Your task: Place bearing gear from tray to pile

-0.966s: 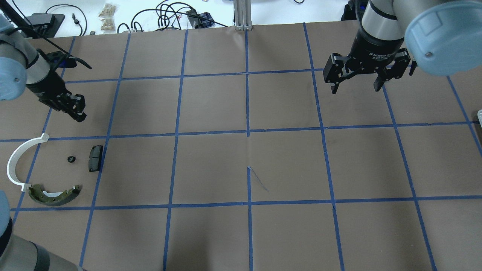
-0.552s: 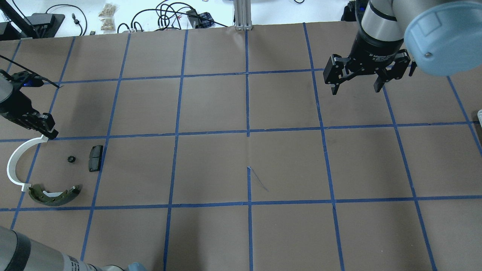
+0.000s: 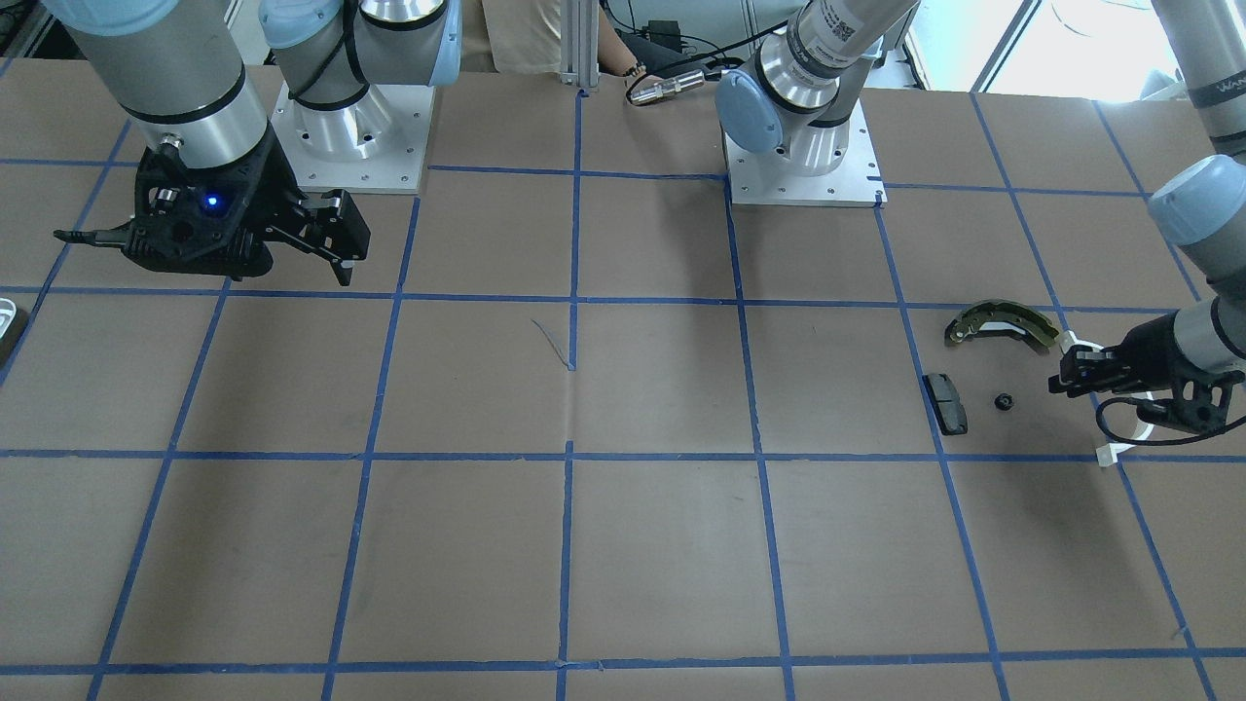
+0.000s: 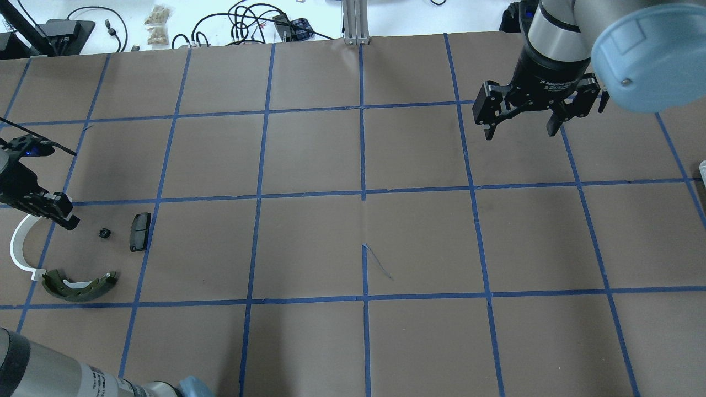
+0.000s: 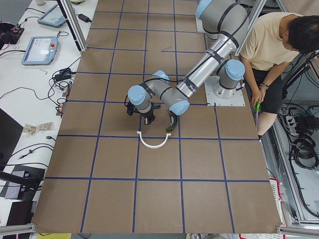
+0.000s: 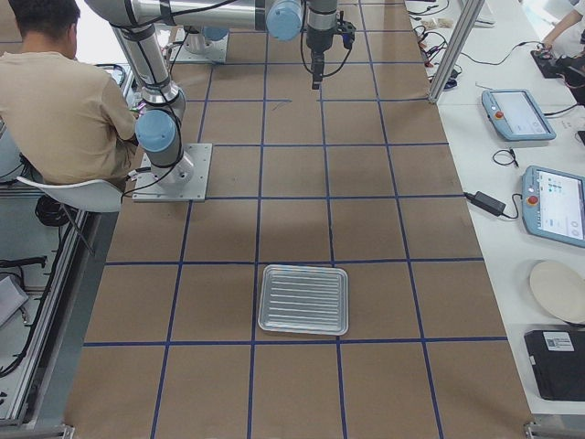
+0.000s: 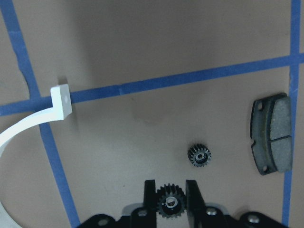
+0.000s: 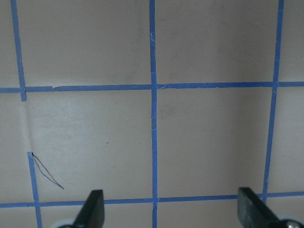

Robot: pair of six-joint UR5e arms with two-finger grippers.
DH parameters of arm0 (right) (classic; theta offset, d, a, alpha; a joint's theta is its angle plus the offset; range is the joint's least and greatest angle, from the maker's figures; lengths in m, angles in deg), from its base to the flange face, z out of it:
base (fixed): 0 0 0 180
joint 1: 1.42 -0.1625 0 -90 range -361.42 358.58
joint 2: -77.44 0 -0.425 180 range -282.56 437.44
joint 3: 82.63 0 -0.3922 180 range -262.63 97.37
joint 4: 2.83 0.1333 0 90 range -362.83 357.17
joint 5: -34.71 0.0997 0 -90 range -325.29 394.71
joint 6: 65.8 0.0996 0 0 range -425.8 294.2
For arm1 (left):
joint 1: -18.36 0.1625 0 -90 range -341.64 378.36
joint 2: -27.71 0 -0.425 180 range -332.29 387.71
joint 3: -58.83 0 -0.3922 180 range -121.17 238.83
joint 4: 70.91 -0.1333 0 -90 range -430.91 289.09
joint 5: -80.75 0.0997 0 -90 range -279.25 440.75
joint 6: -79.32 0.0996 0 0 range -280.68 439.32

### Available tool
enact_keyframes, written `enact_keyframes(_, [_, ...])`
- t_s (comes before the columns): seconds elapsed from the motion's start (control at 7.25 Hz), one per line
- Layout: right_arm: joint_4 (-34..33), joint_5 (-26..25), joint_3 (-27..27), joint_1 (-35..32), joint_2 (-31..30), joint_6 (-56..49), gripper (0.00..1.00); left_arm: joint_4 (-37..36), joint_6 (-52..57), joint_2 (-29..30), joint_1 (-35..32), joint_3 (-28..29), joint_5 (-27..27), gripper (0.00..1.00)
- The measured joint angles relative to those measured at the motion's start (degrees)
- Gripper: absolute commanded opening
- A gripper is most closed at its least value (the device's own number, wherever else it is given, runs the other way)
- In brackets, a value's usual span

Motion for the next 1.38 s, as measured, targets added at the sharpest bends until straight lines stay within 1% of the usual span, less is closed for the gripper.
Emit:
enact_keyframes(0.41, [0.0,0.0,0.0,0.0,0.0,-0.1,1.0,-2.6,-1.1,1.9,0.0,-1.0,-0.4,0.0])
enact_keyframes(1.1, [0.0,0.1,0.0,0.0,0.1,-0.4,1.0,-3.7,-1.2,3.7,-0.3,-1.0,-0.9,0.0])
enact_keyframes(1.24, [0.0,0.1,-0.1,0.0,0.1,-0.4,1.0,-3.7,-1.2,3.8,-0.4,-1.1,-1.0,0.07])
enact_keyframes(1.38, [0.0,0.1,-0.2,0.0,0.1,-0.4,1.0,-3.7,-1.2,3.7,-0.4,-1.1,-1.0,0.43])
